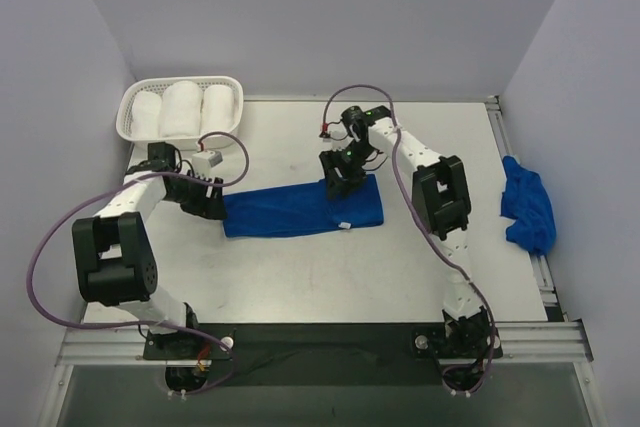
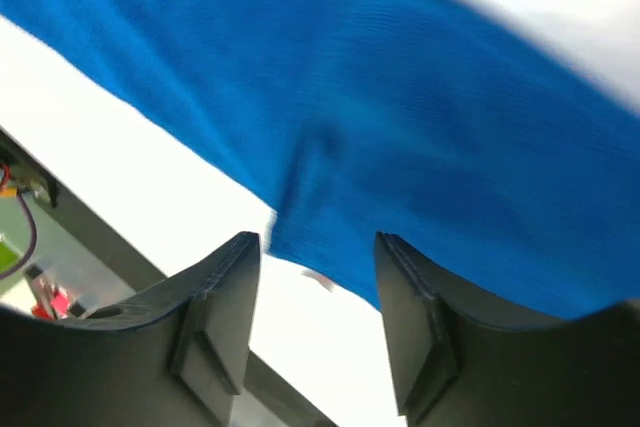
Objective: Roll the towels
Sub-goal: Fold the towel
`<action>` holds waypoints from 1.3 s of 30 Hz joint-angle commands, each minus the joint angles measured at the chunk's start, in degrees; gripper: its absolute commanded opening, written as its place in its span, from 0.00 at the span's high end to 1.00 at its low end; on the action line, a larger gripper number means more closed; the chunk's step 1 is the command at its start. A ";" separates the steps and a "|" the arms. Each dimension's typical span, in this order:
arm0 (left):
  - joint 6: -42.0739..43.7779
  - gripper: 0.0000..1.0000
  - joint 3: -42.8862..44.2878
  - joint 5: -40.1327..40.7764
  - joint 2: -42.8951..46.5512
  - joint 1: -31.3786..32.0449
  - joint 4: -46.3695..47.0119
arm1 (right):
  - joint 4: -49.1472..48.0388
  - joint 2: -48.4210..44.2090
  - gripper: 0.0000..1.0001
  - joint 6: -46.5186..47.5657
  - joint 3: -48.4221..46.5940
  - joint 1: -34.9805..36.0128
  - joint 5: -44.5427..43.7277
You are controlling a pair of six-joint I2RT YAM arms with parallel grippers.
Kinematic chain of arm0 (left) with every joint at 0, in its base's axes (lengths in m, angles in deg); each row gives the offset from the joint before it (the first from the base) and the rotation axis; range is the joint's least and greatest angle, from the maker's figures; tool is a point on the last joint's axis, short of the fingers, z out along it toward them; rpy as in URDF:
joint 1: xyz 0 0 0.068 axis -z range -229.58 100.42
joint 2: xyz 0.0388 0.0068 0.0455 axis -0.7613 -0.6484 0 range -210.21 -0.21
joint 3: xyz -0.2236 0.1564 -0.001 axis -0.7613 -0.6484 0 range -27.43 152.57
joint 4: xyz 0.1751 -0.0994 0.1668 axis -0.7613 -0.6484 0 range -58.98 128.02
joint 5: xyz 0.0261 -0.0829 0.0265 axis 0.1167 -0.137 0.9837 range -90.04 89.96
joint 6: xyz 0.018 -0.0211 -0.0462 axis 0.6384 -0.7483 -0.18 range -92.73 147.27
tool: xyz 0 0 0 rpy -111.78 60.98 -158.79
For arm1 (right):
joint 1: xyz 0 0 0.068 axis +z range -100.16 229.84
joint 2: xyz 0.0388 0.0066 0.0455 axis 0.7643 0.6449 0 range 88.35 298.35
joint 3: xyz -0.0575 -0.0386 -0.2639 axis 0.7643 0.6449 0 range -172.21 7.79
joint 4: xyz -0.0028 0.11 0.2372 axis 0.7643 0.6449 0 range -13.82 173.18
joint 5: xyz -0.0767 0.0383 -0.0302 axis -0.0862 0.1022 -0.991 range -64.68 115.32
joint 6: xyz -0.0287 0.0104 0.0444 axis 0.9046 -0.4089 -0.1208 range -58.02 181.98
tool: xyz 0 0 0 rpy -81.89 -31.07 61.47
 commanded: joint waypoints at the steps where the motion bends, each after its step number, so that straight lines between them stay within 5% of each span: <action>1: -0.89 0.32 0.98 1.54 -0.12 3.67 1.29 | 2.96 -4.21 0.52 3.80 -3.05 -6.96 -1.73; 12: -3.53 0.50 9.75 9.73 -14.17 13.96 2.70 | 2.35 0.98 0.77 9.00 3.96 -8.99 -10.72; 18: -7.13 0.54 20.39 7.64 -22.45 13.09 1.74 | 0.68 -4.38 0.79 10.49 16.44 -8.99 -12.83; 22: -6.26 0.25 19.19 -10.79 -17.63 5.65 1.39 | 1.29 -7.98 0.78 11.02 20.41 -8.90 -13.36; 25: -6.08 0.16 16.29 -14.70 -13.49 -0.24 1.39 | 1.99 -11.41 0.76 11.03 19.80 -8.72 -11.26; 39: -13.72 0.11 6.26 -23.67 -19.19 -4.23 11.92 | 0.42 -9.32 0.78 4.89 3.91 1.38 -6.86</action>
